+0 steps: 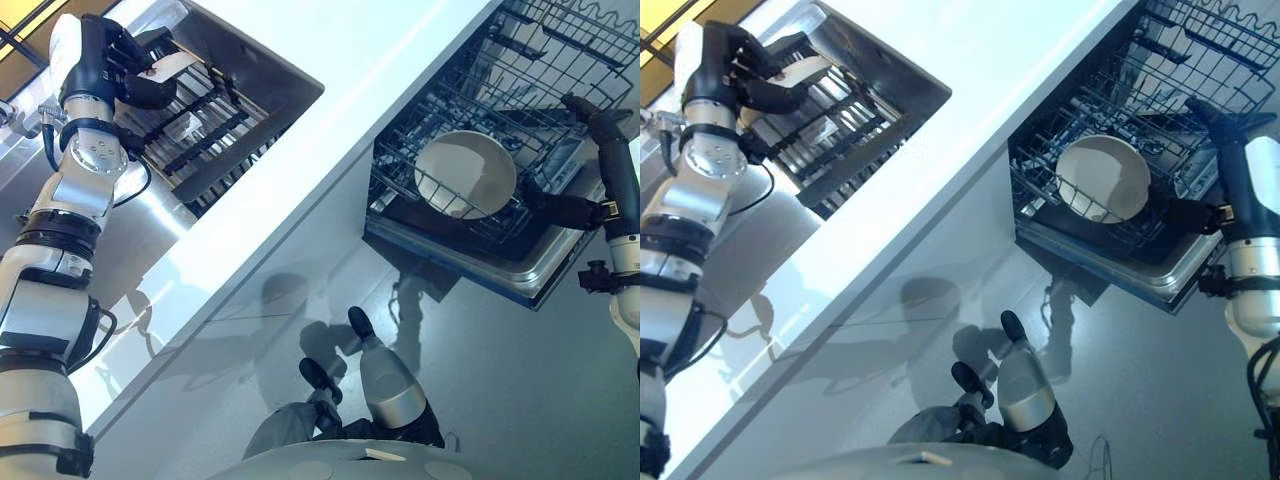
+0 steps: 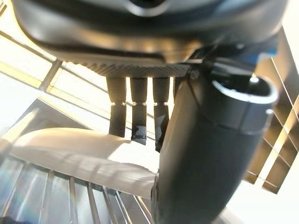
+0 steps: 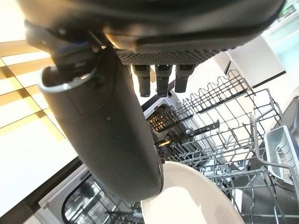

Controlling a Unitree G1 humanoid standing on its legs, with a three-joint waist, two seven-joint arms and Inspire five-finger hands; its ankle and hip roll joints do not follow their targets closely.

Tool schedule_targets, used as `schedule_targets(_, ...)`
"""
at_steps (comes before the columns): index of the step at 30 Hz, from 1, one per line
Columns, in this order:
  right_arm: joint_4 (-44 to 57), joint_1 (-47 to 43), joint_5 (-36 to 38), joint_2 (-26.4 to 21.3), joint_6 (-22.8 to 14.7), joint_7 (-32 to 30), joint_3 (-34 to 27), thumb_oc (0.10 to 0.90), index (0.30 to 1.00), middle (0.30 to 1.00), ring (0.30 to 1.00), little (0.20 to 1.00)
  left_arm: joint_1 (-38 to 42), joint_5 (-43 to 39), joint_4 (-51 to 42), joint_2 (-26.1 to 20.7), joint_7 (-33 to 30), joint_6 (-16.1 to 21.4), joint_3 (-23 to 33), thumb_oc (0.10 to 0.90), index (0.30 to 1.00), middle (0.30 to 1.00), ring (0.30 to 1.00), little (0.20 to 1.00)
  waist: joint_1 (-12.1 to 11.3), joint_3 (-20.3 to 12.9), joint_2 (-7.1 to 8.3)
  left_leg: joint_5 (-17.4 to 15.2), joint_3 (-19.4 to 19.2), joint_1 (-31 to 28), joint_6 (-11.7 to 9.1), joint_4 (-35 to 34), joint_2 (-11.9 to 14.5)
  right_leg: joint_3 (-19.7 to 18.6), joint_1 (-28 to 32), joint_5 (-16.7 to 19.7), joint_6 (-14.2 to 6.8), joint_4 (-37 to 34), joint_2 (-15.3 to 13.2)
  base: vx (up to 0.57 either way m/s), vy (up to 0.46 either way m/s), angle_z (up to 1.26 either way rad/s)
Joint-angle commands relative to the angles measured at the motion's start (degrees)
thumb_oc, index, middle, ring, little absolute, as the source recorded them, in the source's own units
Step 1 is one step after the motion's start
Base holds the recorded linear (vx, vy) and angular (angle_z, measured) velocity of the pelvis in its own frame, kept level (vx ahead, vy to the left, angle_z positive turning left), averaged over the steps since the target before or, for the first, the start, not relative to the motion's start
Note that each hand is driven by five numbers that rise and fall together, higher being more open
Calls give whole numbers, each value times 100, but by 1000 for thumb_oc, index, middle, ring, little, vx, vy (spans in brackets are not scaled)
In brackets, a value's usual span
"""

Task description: Pick up plates and place into dishwasher.

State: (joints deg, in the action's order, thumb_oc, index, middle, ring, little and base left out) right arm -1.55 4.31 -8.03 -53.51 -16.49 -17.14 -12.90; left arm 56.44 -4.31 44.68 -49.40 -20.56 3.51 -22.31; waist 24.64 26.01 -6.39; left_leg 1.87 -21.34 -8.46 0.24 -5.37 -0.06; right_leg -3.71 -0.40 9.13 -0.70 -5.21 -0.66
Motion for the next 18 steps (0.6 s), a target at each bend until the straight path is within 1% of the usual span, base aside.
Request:
schedule_targets(1,512,197,-1,-439,-535,-192,-479,800,900,900,900,900,7,282,85,-756,-413,327,224,100,300,300,300,200,-136,-1407,-96,-311,183,-21,-62,153,-50,168,163,-852,-466,438,67,0,0,0)
schedule_targets(2,512,197,-1,-439,-535,-192,-479,800,900,900,900,900,7,282,85,-756,-413,327,224,100,300,300,300,200,-136,-1407,-96,-311,183,-21,-62,153,-50,168,163,-852,-466,438,67,44,11,0)
schedule_targets(6,595,365,29,-519,-529,-43,-656,800,900,900,900,900,179,20,35,-1035,-287,485,173,100,300,300,300,200,-132,-1485,-113,-287,167,-51,-79,134,-39,172,175,-834,-489,438,68,18,4,0)
schedule_targets(9,618,477,53,-541,-567,49,-778,800,900,900,900,900,275,-125,-126,-1164,-199,486,117,100,300,300,300,200,-146,-1526,-134,-283,169,-66,-81,125,-34,182,193,-832,-500,432,69,0,0,0)
schedule_targets(13,631,494,54,-583,-564,82,-770,800,900,900,900,900,504,-288,-262,-1237,-107,439,-56,100,300,300,300,200,-173,-1592,-141,-277,198,-85,-73,108,-41,189,216,-835,-500,432,81,0,0,0)
schedule_targets(18,679,454,-25,-589,-507,156,-699,800,900,900,900,900,580,-317,-333,-1219,-84,502,-130,100,300,300,300,200,-204,-1656,-140,-282,236,-104,-64,98,-47,179,240,-843,-500,430,88,0,1,4)
